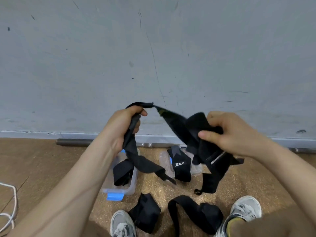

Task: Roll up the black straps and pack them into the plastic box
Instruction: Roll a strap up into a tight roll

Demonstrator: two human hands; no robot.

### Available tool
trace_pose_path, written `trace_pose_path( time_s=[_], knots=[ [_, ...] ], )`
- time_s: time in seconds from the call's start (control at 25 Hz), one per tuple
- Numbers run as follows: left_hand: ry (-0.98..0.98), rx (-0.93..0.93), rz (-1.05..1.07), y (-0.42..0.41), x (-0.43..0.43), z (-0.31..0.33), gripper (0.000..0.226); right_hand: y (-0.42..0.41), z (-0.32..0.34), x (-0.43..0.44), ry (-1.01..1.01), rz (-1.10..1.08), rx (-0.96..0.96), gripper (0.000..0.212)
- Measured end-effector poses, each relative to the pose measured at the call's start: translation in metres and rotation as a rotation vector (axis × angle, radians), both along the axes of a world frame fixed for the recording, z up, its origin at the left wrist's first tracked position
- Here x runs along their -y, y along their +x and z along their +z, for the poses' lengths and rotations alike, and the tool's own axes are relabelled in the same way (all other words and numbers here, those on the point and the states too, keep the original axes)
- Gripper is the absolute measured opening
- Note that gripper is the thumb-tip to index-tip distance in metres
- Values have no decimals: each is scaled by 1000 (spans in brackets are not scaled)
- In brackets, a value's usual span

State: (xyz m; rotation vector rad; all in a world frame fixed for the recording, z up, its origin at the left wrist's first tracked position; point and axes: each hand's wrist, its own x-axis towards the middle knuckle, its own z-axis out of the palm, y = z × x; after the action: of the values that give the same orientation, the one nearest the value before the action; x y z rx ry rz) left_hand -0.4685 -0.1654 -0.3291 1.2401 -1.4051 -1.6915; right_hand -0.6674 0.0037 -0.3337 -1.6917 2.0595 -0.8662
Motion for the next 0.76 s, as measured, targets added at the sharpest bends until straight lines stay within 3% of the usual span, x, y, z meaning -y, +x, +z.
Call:
trace_pose_path(
  time_s=[0.16,0.32,0.48,0.56,0.64,0.76],
  knots=[
    [-76,34,-85,-1,4,2,27,-25,2,6,49,-221,-16,36],
    [-17,77,-413,9,1,12,17,-36,-17,17,74,-415,99,27],
    [113,-306,-351,33,7,34,16,-51,-35,21,59,-600,228,22],
    [151,-395,-282,41,14,42,25,-48,-37,22,30,-544,276,20],
    [175,-285,-234,30,8,36,36,-36,-27,28,-57,-404,377,17],
    [-139,232,-328,-2,-20,10,58,-24,-5,28,-211,-170,761,15]
  ],
)
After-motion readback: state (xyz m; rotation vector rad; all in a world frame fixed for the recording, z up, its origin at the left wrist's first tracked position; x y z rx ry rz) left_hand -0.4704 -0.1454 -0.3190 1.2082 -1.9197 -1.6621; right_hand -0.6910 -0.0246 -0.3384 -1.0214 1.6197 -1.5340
